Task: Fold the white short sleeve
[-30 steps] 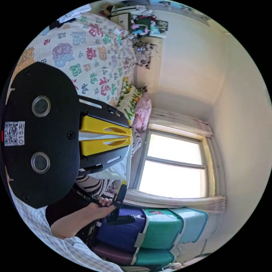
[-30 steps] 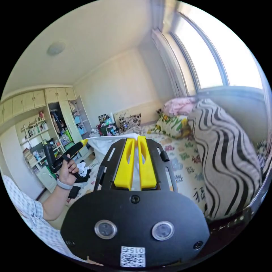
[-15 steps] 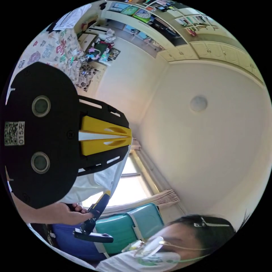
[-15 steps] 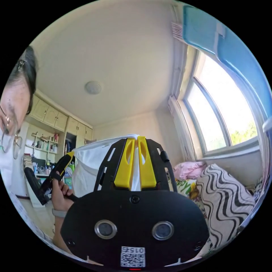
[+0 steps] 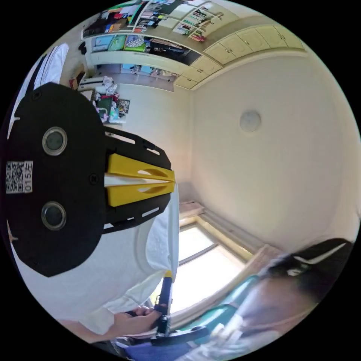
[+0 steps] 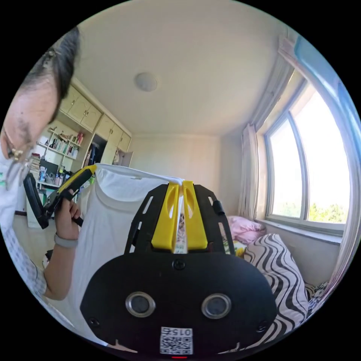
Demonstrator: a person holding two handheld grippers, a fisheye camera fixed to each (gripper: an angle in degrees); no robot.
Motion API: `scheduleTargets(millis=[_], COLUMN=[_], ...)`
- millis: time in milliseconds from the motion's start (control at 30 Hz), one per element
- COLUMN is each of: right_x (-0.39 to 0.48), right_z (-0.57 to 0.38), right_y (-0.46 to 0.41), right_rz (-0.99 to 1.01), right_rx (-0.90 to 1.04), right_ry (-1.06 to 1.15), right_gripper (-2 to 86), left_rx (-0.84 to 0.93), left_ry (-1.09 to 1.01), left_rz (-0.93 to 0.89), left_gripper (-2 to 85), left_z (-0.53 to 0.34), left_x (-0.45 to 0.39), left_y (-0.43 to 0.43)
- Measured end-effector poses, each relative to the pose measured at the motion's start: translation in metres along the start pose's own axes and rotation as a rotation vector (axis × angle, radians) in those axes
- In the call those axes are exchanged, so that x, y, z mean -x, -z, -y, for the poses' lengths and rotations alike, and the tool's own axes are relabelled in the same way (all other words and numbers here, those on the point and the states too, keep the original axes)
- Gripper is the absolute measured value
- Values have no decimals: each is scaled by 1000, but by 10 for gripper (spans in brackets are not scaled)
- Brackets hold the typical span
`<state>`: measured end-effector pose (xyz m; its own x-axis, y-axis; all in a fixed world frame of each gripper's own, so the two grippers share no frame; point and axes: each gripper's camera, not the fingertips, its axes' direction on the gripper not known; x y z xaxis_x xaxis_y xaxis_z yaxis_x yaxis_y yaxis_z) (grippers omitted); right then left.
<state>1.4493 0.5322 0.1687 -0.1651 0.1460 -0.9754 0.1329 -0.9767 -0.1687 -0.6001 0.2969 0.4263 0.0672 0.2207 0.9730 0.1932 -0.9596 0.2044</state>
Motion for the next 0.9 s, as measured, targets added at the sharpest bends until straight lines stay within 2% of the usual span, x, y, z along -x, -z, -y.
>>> scheduleTargets(millis=[167,233,267,333,400,467,567,633,733,800,900], right_x=[-48,-78,-85,-109,-118,-125,-144,-169,-202,-217,-230], right_z=[-58,-106,-121,-179,-216,-256,-334,-385,-414,-422,-445], right_y=[-176,-284,-308,-372,-377,-365,-333,-299,-262,-253,-264], right_rz=[27,126,149,286,349,314,292,322,359,387,414], right_rx=[367,590,650,861,914,978,1236,1435,1514,1531,1642], right_ry=[-23,-76,-96,-205,-196,-145,-107,-216,-454,-555,-608], right_gripper=[17,33,40,46,41,43,62,73,82,92,99], left_rx=[417,697,775,1048,1088,1105,1290,1481,1649,1694,1841], left_ry=[-181,-220,-213,-110,-57,5,196,397,549,635,705], left_rz=[15,-35,-57,-179,-258,-224,-248,-268,-228,-228,-347], left_gripper=[-6,-4,-3,0,3,11,48,81,99,106,100], left_z=[-128,-223,-248,-327,-365,-396,-447,-483,-508,-520,-556], left_x=[14,30,36,68,90,117,162,193,222,235,233], left_y=[-189,-287,-306,-348,-337,-304,-242,-195,-158,-153,-169])
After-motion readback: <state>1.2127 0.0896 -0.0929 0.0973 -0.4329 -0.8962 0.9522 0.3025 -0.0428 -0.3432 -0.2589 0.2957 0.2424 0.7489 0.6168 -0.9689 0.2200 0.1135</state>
